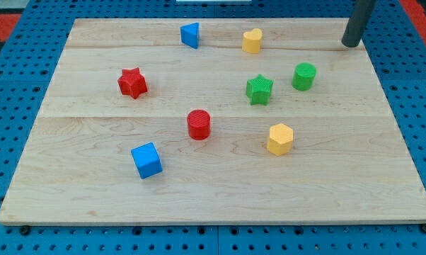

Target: Move the yellow heart to the left side of the board

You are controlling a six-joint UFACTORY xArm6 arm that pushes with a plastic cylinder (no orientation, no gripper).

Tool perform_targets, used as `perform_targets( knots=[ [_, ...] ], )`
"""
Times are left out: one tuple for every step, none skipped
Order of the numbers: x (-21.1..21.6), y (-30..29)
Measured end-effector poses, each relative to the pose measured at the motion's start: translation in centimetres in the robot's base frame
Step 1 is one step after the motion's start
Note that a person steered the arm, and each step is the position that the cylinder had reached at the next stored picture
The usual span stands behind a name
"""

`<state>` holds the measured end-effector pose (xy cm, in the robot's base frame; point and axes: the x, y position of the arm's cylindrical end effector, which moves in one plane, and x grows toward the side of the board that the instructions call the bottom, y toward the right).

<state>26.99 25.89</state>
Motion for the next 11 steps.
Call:
perform_targets(
  knots=[
    [0.0, 0.0],
    [0.0, 0.1],
    [0.0, 0.1],
    [0.0, 0.1],
    [0.0, 0.1],
    [0.0, -0.1],
    [0.0, -0.8],
    [-0.9, -4.3],
    [-1.4, -8.4],
    [-3.3, -11.6],
    [0.0, -16.6]
  ],
)
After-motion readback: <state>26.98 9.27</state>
